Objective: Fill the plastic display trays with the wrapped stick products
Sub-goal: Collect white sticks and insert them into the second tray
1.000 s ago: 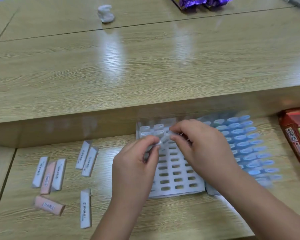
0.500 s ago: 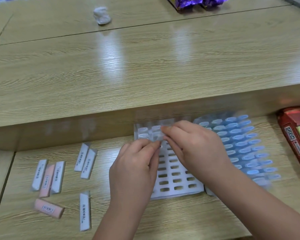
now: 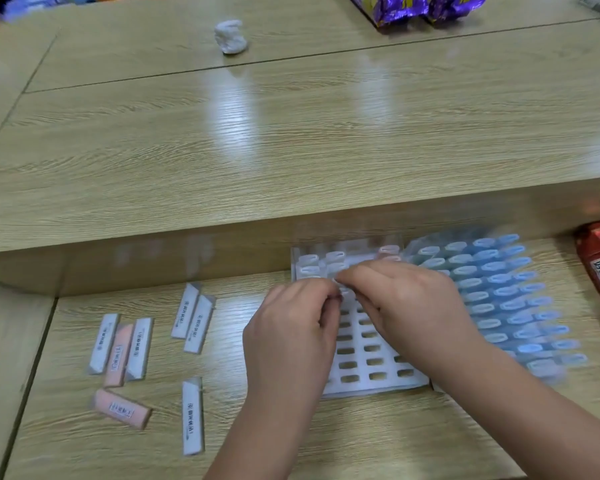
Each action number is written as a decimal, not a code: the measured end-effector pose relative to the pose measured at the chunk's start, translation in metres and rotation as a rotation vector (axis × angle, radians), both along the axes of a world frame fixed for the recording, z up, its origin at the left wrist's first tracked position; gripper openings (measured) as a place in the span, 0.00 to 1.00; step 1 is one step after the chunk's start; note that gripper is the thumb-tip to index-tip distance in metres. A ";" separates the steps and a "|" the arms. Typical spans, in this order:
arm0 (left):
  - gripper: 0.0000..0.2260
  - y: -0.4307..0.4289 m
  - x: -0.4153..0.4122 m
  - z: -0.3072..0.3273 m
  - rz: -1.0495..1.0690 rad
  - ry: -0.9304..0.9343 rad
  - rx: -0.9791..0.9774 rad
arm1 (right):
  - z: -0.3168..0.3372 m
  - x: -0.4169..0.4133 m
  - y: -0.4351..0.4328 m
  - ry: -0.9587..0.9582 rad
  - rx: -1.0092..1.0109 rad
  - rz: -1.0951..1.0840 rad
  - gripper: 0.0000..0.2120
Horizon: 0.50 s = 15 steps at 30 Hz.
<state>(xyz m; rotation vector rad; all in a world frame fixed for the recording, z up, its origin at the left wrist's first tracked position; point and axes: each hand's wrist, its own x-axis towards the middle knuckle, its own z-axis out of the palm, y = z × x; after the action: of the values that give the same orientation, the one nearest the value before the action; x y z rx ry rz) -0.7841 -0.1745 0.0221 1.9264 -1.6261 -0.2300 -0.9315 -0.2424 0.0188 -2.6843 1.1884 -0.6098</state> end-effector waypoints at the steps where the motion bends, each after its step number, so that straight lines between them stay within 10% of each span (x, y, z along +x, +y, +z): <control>1: 0.04 0.001 0.000 0.000 -0.018 -0.025 -0.016 | 0.002 0.001 0.000 0.002 0.015 -0.002 0.21; 9: 0.13 0.019 0.016 0.000 -0.084 0.001 -0.001 | 0.017 0.006 0.017 -0.070 0.086 -0.137 0.18; 15: 0.10 0.070 0.074 -0.009 0.249 0.186 0.019 | 0.028 0.069 0.063 -0.192 0.058 -0.053 0.10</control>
<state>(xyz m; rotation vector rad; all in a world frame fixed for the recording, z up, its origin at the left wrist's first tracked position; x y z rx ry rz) -0.7103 -0.1046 0.0133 2.0337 -1.2557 -0.3135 -0.8624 -0.1790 0.0471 -2.4883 1.2091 -0.8079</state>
